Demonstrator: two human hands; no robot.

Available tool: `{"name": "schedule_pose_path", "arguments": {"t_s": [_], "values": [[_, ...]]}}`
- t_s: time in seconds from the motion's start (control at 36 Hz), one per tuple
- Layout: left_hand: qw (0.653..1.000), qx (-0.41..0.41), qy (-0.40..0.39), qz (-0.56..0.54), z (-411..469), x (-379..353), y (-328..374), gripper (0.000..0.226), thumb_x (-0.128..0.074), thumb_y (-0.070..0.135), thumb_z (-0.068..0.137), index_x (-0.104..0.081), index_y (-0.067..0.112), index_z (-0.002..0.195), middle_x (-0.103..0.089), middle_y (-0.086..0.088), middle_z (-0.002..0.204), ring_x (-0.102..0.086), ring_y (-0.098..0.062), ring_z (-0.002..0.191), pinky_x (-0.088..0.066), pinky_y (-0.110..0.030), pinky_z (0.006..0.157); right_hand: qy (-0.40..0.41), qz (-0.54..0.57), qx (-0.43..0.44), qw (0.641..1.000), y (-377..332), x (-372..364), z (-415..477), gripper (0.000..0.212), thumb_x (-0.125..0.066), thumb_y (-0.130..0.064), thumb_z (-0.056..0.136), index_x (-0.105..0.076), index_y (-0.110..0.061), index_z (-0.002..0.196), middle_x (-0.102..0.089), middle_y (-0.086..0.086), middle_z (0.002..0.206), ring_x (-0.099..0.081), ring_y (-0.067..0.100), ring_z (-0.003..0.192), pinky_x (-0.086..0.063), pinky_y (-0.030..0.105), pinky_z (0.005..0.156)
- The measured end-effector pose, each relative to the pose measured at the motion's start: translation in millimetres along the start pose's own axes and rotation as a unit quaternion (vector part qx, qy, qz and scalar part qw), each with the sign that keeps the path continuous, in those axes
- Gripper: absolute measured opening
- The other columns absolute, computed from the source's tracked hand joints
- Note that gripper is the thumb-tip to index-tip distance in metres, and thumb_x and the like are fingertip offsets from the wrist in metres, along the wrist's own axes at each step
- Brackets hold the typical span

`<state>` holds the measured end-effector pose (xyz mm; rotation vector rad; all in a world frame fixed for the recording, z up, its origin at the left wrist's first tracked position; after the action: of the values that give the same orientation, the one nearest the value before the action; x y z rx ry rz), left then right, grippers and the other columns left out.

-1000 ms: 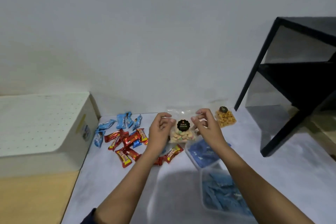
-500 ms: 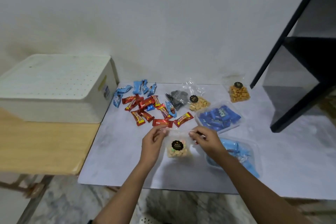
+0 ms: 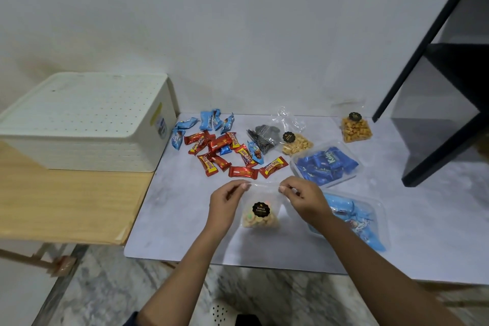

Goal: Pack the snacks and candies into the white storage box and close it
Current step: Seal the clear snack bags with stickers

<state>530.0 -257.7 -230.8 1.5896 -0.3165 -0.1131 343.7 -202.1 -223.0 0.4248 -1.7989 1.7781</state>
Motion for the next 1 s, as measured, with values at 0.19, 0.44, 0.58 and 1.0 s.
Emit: {"name": "schedule_pose_path", "arguments": {"t_s": [0.19,0.44,0.58,1.0], "values": [[1.000,0.002,0.010,-0.006,-1,1,1,0.014,-0.058,0.012,0.089,-0.070,0.018,0.090,-0.071,-0.002,0.094,-0.064,-0.018,0.095,-0.051,-0.020,0.083,-0.041,0.032,-0.036,0.998,1,-4,4,0.014,-0.059,-0.025,0.087,-0.065,-0.032,0.076,-0.068,-0.013,0.083,-0.061,0.007,0.083,-0.051,0.034,0.074],[1.000,0.010,0.011,0.002,1,3,7,0.015,-0.060,0.014,0.087,-0.072,0.014,0.097,-0.070,0.005,0.094,-0.062,-0.007,0.095,-0.048,-0.008,0.076,-0.021,0.046,-0.063,0.997,-1,-1,9,0.009,-0.069,-0.024,0.082,-0.075,-0.020,0.087,-0.069,-0.015,0.084,-0.062,-0.001,0.084,-0.046,0.017,0.073],[1.000,0.016,-0.007,0.009,2,1,8,0.014,-0.062,0.017,0.087,-0.072,0.018,0.097,-0.070,0.009,0.094,-0.062,-0.002,0.094,-0.047,-0.006,0.075,-0.018,0.044,-0.079,0.996,2,4,10,0.012,-0.073,-0.027,0.079,-0.076,-0.022,0.090,-0.072,-0.011,0.089,-0.064,0.001,0.088,-0.052,0.024,0.081],[0.998,0.025,-0.016,0.047,7,-5,8,0.012,-0.056,0.015,0.091,-0.068,0.012,0.088,-0.066,-0.001,0.086,-0.058,-0.013,0.084,-0.047,-0.022,0.075,-0.030,0.012,-0.044,0.999,-18,4,18,0.002,-0.070,-0.025,0.081,-0.070,-0.025,0.079,-0.068,-0.012,0.081,-0.059,0.003,0.080,-0.049,0.030,0.077]]}}
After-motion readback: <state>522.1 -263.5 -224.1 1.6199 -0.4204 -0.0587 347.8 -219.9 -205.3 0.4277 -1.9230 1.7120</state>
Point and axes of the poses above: each hand's wrist, its own z-axis towards the middle knuckle, its own x-axis out of the back of the hand, y = z × x, the point moved 7 cm from there along z, towards the middle knuckle
